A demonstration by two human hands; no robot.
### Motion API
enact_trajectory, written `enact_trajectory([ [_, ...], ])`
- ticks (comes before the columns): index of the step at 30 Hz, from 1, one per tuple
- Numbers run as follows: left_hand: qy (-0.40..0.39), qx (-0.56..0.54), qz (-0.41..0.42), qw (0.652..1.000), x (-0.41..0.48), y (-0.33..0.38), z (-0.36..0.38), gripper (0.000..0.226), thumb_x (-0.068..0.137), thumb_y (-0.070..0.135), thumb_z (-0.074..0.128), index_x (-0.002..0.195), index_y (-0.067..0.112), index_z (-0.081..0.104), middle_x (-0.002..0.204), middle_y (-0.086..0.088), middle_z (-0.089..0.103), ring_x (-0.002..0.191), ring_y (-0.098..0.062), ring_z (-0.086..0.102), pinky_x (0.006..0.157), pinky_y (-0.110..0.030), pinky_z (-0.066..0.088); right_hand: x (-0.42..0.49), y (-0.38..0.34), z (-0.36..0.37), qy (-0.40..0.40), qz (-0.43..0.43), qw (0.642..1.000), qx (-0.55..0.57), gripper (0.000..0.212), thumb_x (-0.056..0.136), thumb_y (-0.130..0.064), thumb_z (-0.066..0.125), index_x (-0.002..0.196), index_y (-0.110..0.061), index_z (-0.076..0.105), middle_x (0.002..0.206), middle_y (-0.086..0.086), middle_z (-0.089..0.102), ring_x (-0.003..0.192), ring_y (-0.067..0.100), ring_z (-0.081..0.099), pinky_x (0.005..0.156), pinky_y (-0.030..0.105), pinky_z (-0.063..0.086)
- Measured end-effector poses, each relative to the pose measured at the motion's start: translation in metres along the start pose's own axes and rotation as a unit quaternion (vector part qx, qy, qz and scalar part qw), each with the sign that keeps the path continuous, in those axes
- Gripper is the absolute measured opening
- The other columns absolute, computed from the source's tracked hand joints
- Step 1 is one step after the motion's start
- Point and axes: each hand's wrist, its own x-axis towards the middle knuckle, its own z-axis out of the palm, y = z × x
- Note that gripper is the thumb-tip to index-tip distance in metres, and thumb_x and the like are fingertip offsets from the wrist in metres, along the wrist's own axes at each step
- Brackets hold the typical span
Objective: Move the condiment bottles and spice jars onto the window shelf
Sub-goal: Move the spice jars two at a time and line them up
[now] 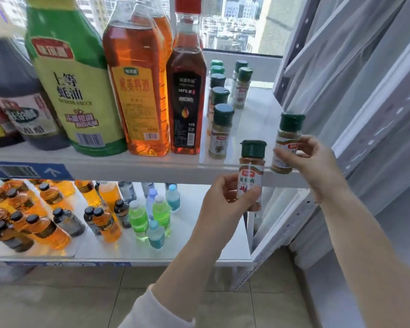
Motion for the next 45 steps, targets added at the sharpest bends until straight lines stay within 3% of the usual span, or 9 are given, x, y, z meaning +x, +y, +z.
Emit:
enact_trajectory([
  [5, -0.01, -0.006, -0.004, 1.0, 0.032, 0.006, 0.011, 0.03, 0.081, 0.03, 0.065, 0.107, 0.023, 0.054, 0.099, 0.005, 0.067, 0.072, -0.008, 0.069, 0.063, -0.007, 0.046, 0.073, 0.002, 0.01, -0.015, -0.022, 0.999, -0.04, 0.04, 0.074, -0.019, 0.075, 0.107, -0.014, 0.055, 0.094, -0.01, 0.063, 0.083, 0.002, 0.06, 0.066, 0.014, 0.046],
  [9, 0.012, -0.017, 0.009, 1.0, 0.05, 0.008, 0.022, 0.054, 0.062, 0.047, 0.066, 0.108, 0.022, 0.055, 0.099, 0.004, 0.069, 0.08, -0.011, 0.069, 0.074, -0.018, 0.052, 0.123, -0.003, 0.031, -0.041, -0.051, 0.996, -0.067, 0.042, 0.075, -0.021, 0.076, 0.109, -0.014, 0.053, 0.093, -0.012, 0.059, 0.08, -0.002, 0.056, 0.064, 0.013, 0.042],
  [15, 0.046, -0.021, 0.016, 0.999, 0.079, 0.015, 0.03, 0.056, 0.058, 0.049, 0.066, 0.106, 0.022, 0.057, 0.099, 0.005, 0.069, 0.09, -0.011, 0.067, 0.083, -0.03, 0.055, 0.168, 0.003, 0.053, -0.08, -0.074, 0.989, -0.099, 0.046, 0.071, -0.02, 0.079, 0.104, -0.012, 0.047, 0.104, 0.002, 0.06, 0.082, 0.008, 0.057, 0.071, 0.019, 0.045],
  [22, 0.043, -0.051, 0.013, 0.998, 0.093, 0.023, 0.038, 0.043, 0.068, 0.038, 0.066, 0.106, 0.019, 0.056, 0.099, 0.001, 0.069, 0.08, -0.012, 0.07, 0.071, -0.018, 0.052, 0.2, 0.022, 0.062, -0.099, -0.054, 0.987, -0.116, 0.046, 0.064, -0.029, 0.08, 0.094, -0.024, 0.046, 0.103, 0.006, 0.062, 0.093, 0.029, 0.063, 0.081, 0.051, 0.053],
  [31, 0.057, -0.04, 0.004, 0.998, 0.101, 0.027, 0.036, 0.032, 0.081, 0.027, 0.064, 0.11, 0.018, 0.054, 0.101, 0.003, 0.068, 0.078, -0.002, 0.068, 0.086, -0.028, 0.052, 0.202, 0.02, 0.07, -0.091, -0.042, 0.989, -0.113, 0.05, 0.071, -0.024, 0.08, 0.106, -0.018, 0.045, 0.108, 0.002, 0.06, 0.097, 0.024, 0.062, 0.086, 0.046, 0.053],
  [34, 0.051, -0.034, 0.004, 0.998, 0.102, 0.027, 0.035, 0.033, 0.081, 0.027, 0.064, 0.111, 0.017, 0.053, 0.101, 0.003, 0.067, 0.077, -0.002, 0.068, 0.083, -0.025, 0.053, 0.178, -0.003, 0.047, -0.08, -0.035, 0.992, -0.089, 0.054, 0.075, -0.032, 0.074, 0.118, -0.016, 0.047, 0.114, -0.002, 0.056, 0.103, 0.014, 0.055, 0.087, 0.03, 0.05],
  [36, 0.045, -0.024, 0.005, 0.999, 0.102, 0.028, 0.035, 0.032, 0.081, 0.027, 0.065, 0.11, 0.02, 0.052, 0.1, 0.003, 0.067, 0.076, -0.002, 0.068, 0.081, -0.024, 0.054, 0.157, -0.019, 0.023, -0.049, -0.055, 0.997, -0.017, 0.05, 0.073, -0.044, 0.069, 0.111, -0.016, 0.052, 0.112, -0.002, 0.058, 0.102, 0.013, 0.058, 0.089, 0.029, 0.051],
  [39, 0.041, -0.006, 0.014, 0.999, 0.107, 0.028, 0.038, 0.028, 0.081, 0.026, 0.066, 0.104, 0.026, 0.05, 0.099, 0.003, 0.066, 0.073, -0.004, 0.068, 0.076, -0.022, 0.054, 0.123, -0.039, -0.001, -0.101, -0.07, 0.992, 0.02, 0.052, 0.058, -0.056, 0.064, 0.098, -0.023, 0.055, 0.109, 0.001, 0.062, 0.099, 0.014, 0.063, 0.084, 0.029, 0.054],
  [45, 0.056, 0.052, 0.052, 0.996, 0.116, 0.033, 0.049, 0.033, 0.083, 0.023, 0.066, 0.11, 0.022, 0.047, 0.099, 0.005, 0.061, 0.081, -0.007, 0.064, 0.076, -0.023, 0.056, 0.097, -0.048, -0.013, -0.146, -0.082, 0.985, -0.034, 0.049, 0.054, -0.045, 0.069, 0.097, -0.025, 0.058, 0.102, 0.002, 0.065, 0.091, 0.014, 0.066, 0.069, 0.021, 0.057],
])
